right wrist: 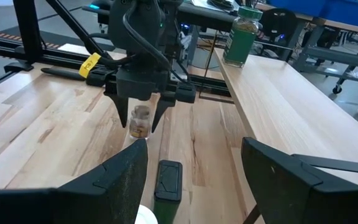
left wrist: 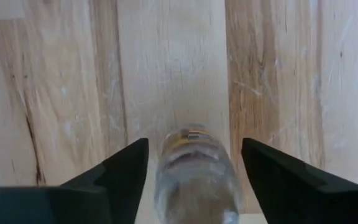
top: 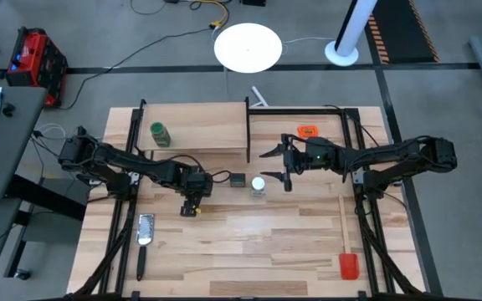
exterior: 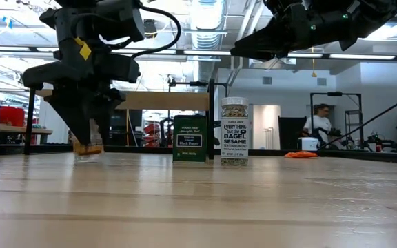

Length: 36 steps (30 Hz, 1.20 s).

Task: Shelf spices
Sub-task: Remove the brown seasoning bottle from the shelf, then remove the green seasoning bottle from the shelf

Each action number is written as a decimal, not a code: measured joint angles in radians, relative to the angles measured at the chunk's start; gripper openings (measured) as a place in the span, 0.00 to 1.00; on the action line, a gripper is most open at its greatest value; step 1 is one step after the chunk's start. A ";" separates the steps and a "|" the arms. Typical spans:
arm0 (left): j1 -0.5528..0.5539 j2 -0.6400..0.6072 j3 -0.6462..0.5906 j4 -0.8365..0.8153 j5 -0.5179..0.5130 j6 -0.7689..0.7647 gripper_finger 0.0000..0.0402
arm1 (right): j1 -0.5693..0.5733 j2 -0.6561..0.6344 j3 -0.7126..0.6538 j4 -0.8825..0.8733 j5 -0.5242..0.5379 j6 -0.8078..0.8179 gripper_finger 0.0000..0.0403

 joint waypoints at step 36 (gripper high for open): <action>0.000 -0.007 0.719 -0.761 -0.101 0.011 0.65 | 0.000 0.000 0.000 -0.016 0.000 0.000 0.65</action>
